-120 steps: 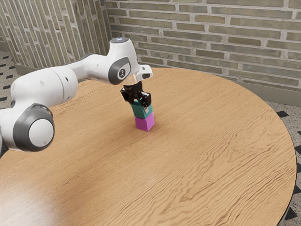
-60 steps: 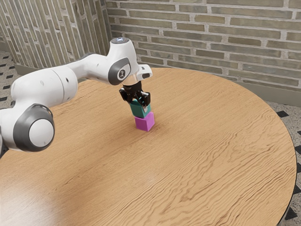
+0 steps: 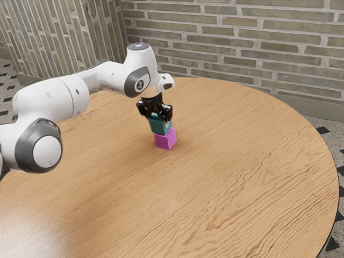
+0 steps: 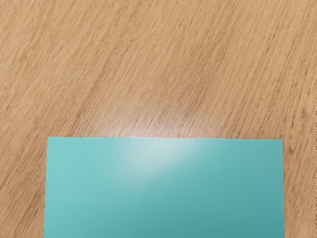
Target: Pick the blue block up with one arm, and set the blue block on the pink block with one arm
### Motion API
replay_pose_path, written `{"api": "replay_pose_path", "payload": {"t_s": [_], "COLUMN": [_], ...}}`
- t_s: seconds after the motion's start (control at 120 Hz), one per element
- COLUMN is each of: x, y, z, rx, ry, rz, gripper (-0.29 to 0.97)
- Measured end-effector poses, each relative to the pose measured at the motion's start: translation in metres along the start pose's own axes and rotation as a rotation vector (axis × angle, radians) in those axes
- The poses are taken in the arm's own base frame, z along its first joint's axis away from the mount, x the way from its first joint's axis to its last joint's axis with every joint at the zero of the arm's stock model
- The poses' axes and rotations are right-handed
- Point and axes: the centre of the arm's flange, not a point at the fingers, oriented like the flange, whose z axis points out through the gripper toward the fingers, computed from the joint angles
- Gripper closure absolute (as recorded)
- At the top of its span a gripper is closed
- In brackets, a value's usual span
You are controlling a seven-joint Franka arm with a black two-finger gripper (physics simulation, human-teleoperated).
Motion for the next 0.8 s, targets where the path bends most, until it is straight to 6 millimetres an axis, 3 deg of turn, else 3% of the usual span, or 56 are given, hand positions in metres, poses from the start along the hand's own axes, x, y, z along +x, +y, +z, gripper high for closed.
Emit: {"api": "replay_pose_path", "payload": {"t_s": [0.25,0.483,0.55,0.575,0.6,0.667,0.733,0.758,0.8], "x": [0.0,0.0,0.002,0.003,0.005,0.002,-0.025,-0.036,-0.049], "y": [0.004,0.012,0.011,0.011,0.007,0.0,0.006,0.01,0.015], "z": [-0.001,-0.002,-0.014,-0.026,-0.05,-0.135,-0.22,-0.239,-0.254], "rx": [0.007,-0.01,-0.008,-0.006,0.004,0.038,0.063,0.066,0.067], "ry": [0.002,0.016,0.032,0.046,0.072,0.143,0.168,0.158,0.125], "rz": [-0.007,-0.026,-0.033,-0.036,-0.04,-0.047,-0.033,-0.027,-0.021], "gripper": [0.33,0.12,0.09,0.08,0.07,0.05,0.04,0.03,0.03]}}
